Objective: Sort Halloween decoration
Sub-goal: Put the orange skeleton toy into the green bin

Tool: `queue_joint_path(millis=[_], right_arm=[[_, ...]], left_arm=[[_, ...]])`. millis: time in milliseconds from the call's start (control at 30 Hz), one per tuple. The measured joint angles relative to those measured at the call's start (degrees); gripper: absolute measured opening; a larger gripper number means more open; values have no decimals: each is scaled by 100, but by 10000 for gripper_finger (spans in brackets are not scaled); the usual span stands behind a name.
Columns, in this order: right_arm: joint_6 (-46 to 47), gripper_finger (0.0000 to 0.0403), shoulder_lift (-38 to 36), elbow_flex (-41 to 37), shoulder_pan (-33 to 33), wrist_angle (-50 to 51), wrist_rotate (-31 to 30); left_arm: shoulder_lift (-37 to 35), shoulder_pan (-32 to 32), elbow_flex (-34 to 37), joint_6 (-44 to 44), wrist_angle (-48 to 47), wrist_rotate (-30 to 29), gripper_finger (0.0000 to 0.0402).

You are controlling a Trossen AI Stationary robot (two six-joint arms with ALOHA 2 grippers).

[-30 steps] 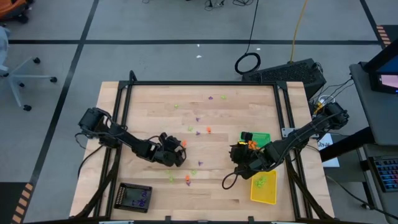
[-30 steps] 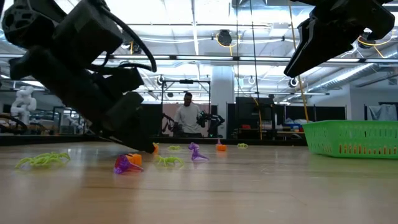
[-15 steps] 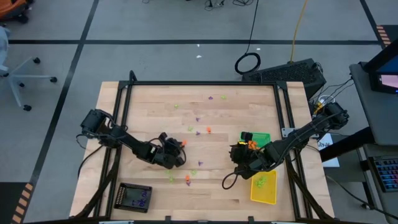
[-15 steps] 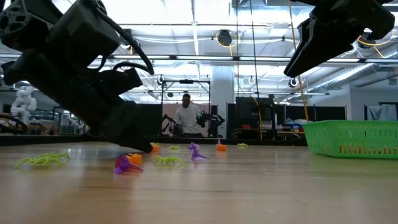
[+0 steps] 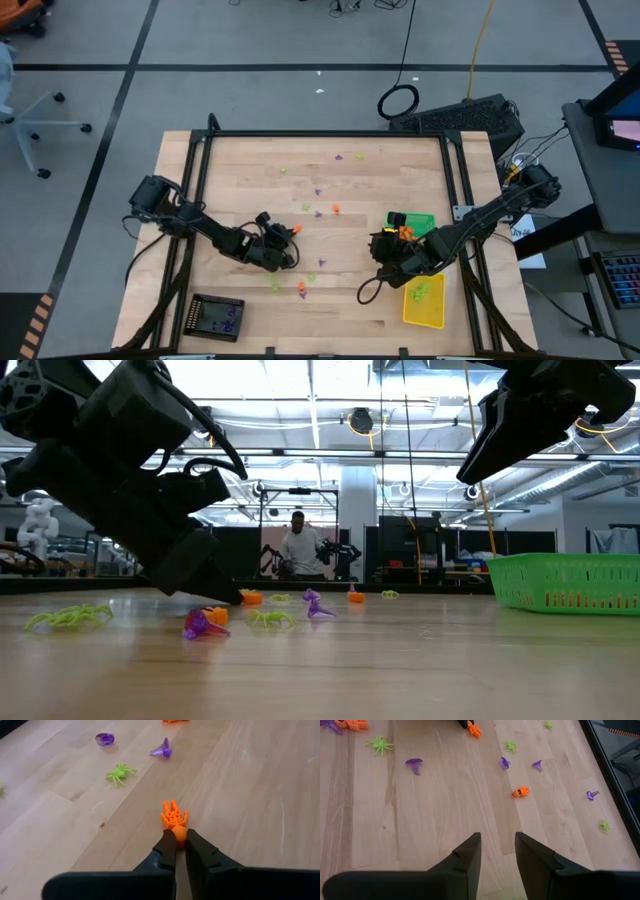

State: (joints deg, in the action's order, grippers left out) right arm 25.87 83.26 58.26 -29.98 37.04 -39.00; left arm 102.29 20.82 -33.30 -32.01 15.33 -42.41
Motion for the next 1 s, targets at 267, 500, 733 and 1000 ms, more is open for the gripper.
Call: queue_joint_path(millis=[267,500,733,1000], right_arm=[[1,105,0,0,0,-1,2],[0,105,2,0,0,-15,2],[-28,105,2,0,-2,-49,-9],[-189,105,2,2,0,-205,-18]], left_arm=[[-190,109,-15,411,-39,-21,17],[-903,282,-62,1203,42,-72,17],[-1710,502,-174,2747,62,-155,17],[-2110,698,-554,5341,82,-157,17]])
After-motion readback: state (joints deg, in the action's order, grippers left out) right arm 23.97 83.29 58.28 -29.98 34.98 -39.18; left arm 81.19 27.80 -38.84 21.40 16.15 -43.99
